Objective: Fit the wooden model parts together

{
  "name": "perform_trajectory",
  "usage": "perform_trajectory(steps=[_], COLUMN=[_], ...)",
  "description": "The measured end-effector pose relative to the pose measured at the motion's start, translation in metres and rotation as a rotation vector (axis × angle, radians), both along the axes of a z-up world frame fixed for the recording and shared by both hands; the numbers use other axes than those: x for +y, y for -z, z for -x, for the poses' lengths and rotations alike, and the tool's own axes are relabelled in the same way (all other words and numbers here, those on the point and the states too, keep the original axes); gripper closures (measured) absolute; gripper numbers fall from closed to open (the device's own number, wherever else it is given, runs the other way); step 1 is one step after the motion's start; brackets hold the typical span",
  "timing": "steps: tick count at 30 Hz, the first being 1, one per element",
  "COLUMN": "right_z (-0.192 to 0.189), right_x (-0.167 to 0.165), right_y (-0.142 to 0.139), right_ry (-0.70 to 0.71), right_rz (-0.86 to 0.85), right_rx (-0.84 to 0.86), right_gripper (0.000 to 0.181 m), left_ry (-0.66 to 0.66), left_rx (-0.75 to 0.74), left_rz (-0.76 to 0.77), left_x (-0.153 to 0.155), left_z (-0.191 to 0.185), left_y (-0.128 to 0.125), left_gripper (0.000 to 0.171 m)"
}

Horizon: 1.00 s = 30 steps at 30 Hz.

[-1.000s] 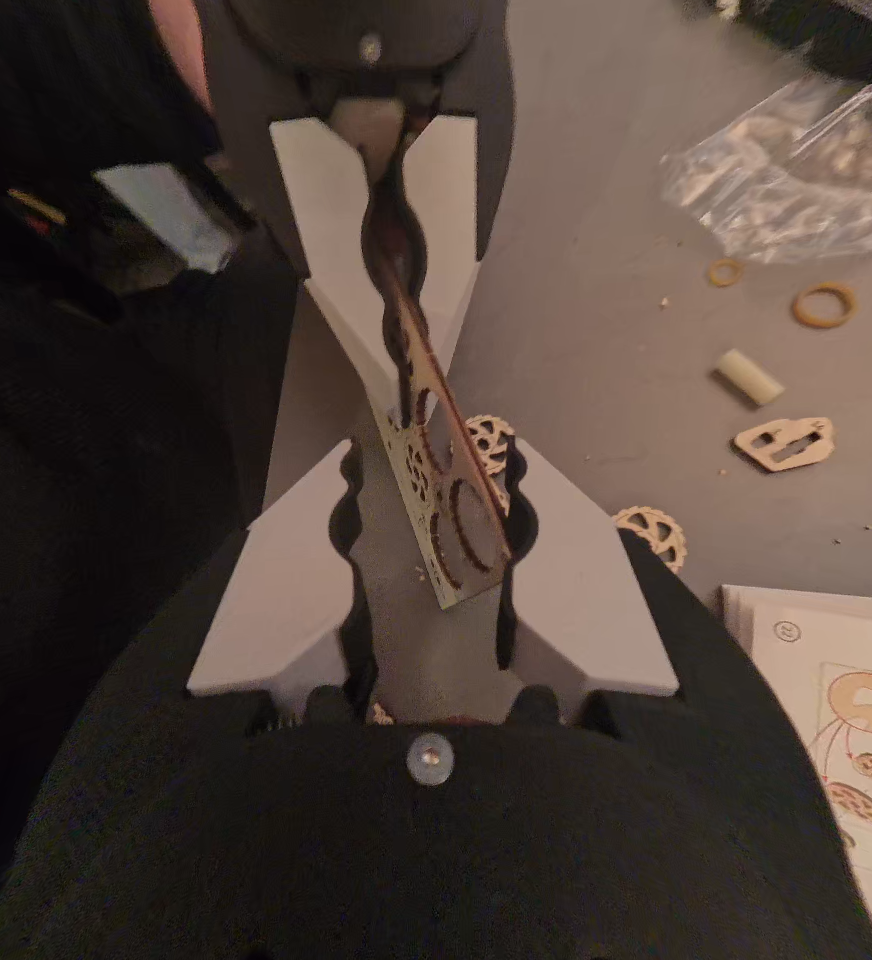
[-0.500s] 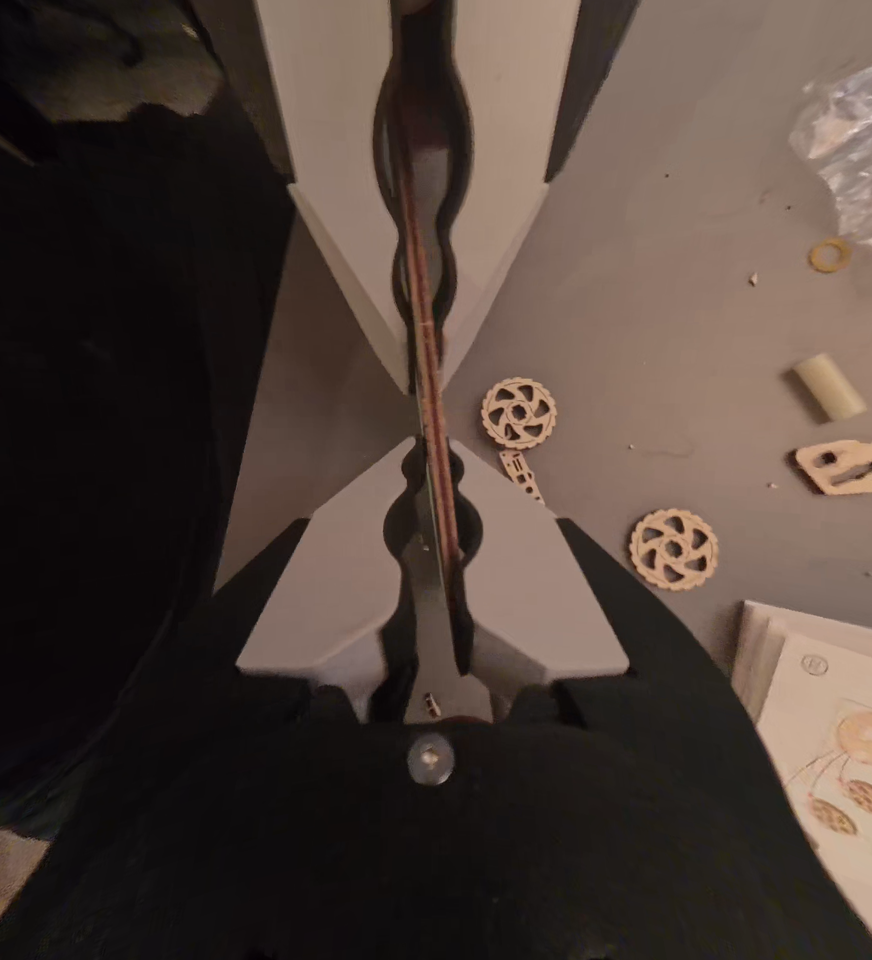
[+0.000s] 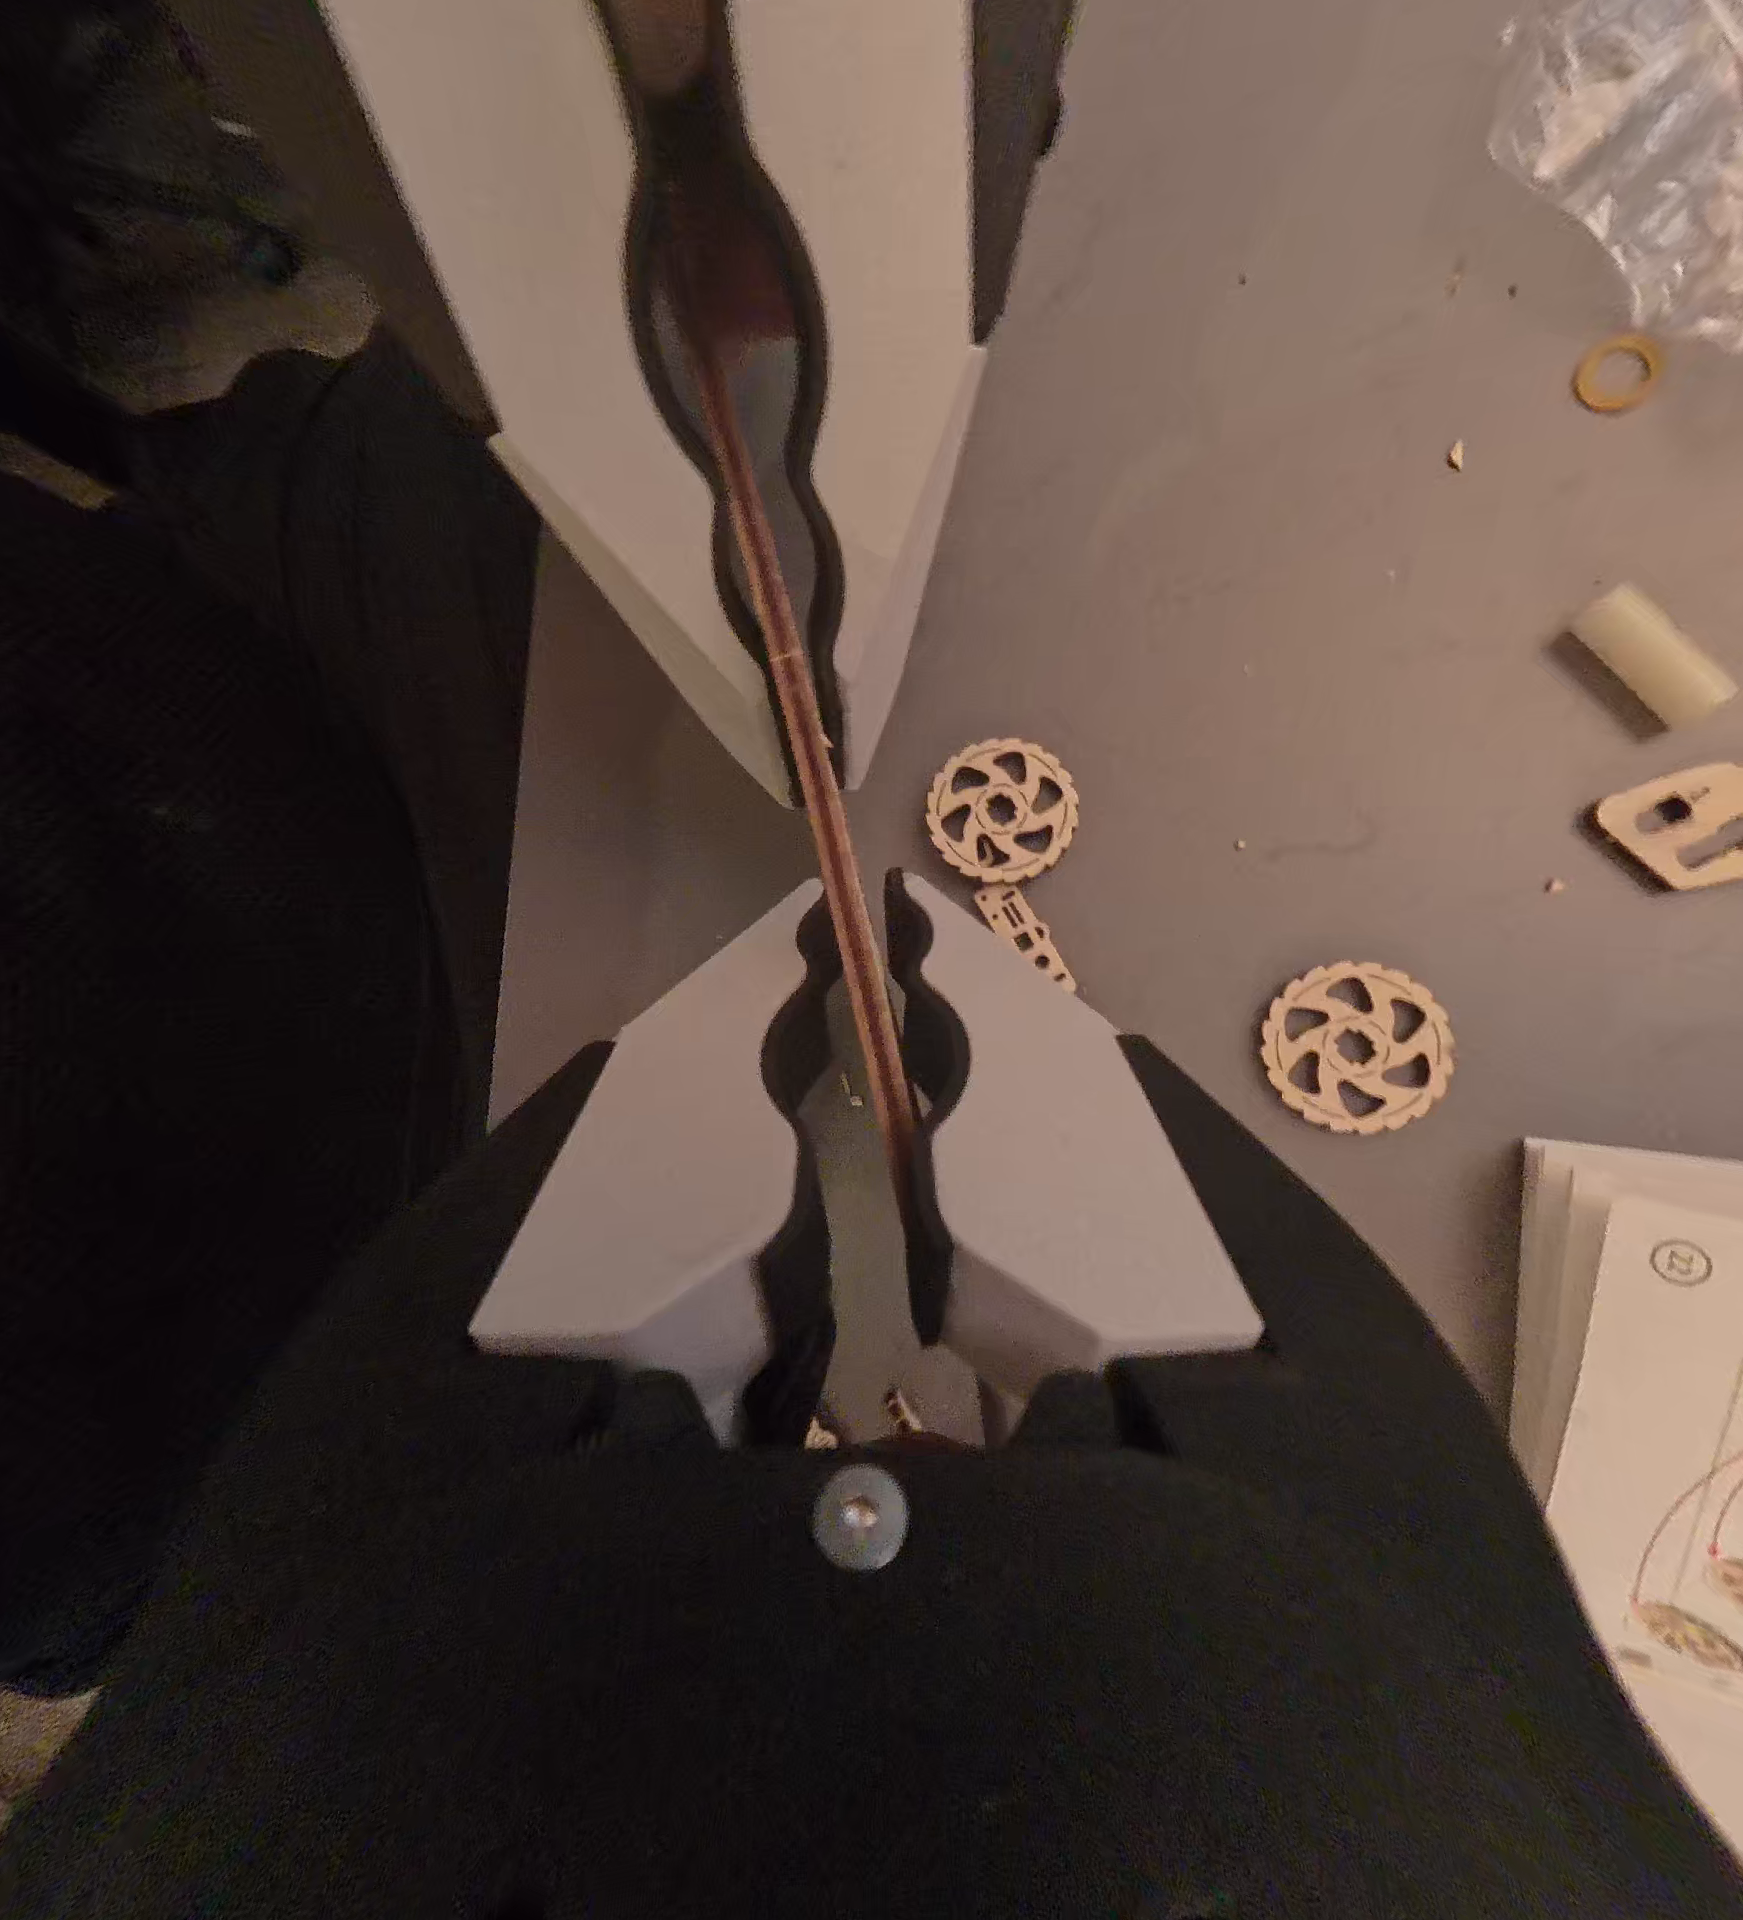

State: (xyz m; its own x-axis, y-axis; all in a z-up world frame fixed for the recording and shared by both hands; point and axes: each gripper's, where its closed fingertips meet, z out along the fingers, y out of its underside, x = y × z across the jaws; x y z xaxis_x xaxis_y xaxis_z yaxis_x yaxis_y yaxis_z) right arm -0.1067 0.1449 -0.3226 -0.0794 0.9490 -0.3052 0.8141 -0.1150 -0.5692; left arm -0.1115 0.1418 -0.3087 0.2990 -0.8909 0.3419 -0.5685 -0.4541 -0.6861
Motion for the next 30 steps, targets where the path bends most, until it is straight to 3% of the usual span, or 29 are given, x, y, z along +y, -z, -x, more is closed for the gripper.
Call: perform_trajectory(steps=[5,11,18,22,25,30], right_z=[0.003,0.004,0.006,0.012,0.004,-0.011], right_x=[0.004,0.003,0.020,0.020,0.018,0.024], right_y=[-0.001,-0.002,0.004,-0.001,-0.002,-0.001], right_ry=[0.012,0.021,0.077,0.093,0.069,0.058], right_rz=[-0.018,0.048,-0.121,-0.043,-0.006,-0.075], right_rx=[0.033,0.034,-0.026,0.045,0.024,-0.004], right_gripper=[0.168,0.175,0.169,0.161,0.158,0.157], left_ry=[0.006,0.007,-0.038,-0.013,-0.035,-0.030], left_rx=[-0.017,-0.029,-0.040,-0.031,-0.073,-0.092], left_rz=[0.028,0.050,0.053,0.036,0.121,0.135], left_x=[0.001,0.004,0.011,0.011,0.010,0.010], left_z=[0.000,0.000,0.005,0.005,0.002,0.005], left_y=[-0.001,0.000,0.001,0.000,0.002,0.002], left_gripper=[0.169,0.169,0.169,0.169,0.162,0.163])
